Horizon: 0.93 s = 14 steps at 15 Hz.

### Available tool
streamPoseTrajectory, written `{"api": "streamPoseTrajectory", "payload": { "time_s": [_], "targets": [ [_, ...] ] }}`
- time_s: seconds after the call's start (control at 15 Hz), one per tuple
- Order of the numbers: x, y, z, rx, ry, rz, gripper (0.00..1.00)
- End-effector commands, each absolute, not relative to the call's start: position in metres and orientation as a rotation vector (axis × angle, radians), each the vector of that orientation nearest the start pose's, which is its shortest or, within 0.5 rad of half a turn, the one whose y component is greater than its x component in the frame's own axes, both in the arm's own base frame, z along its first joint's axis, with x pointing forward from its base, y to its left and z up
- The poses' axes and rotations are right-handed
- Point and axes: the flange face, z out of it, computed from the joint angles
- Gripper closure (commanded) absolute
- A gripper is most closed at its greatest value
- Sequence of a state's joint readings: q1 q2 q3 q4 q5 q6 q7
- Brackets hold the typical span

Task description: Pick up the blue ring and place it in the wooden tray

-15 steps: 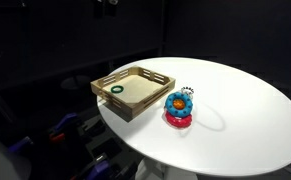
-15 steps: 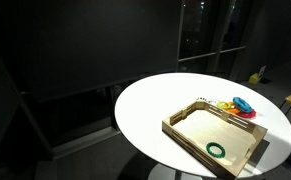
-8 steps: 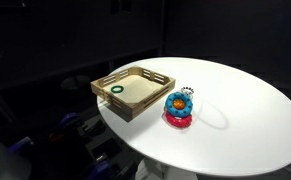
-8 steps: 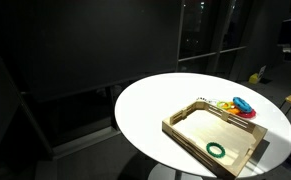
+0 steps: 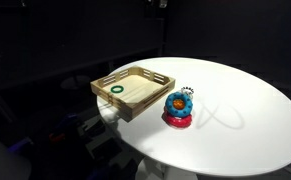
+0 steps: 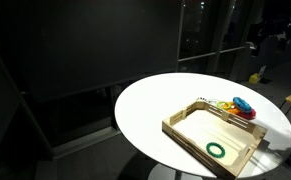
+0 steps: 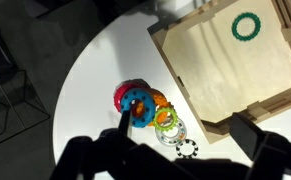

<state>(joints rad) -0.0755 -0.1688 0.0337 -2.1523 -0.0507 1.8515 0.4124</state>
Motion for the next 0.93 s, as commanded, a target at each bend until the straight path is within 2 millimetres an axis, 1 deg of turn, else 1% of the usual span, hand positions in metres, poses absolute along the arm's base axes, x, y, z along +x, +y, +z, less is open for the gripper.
{"api": "streamPoseTrajectory", "payload": {
  "time_s": [0.0,0.2,0.33,0.4,0.53,0.8,0.87],
  "targets": [
    [0.508,-0.049,0.450,-3.099,0.778,0.096,0.00],
    [0.518,-0.066,0.435,-3.108,0.731,-0.009,0.00],
    [0.524,-0.073,0.427,-3.120,0.703,-0.062,0.00],
    [0.521,-0.065,0.430,-3.096,0.744,-0.012,0.00],
    [0.523,-0.066,0.424,-3.097,0.744,-0.008,0.00],
    [0.523,-0.064,0.425,-3.099,0.737,-0.009,0.00],
    [0.524,-0.066,0.421,-3.107,0.761,0.013,0.00]
  ]
}}
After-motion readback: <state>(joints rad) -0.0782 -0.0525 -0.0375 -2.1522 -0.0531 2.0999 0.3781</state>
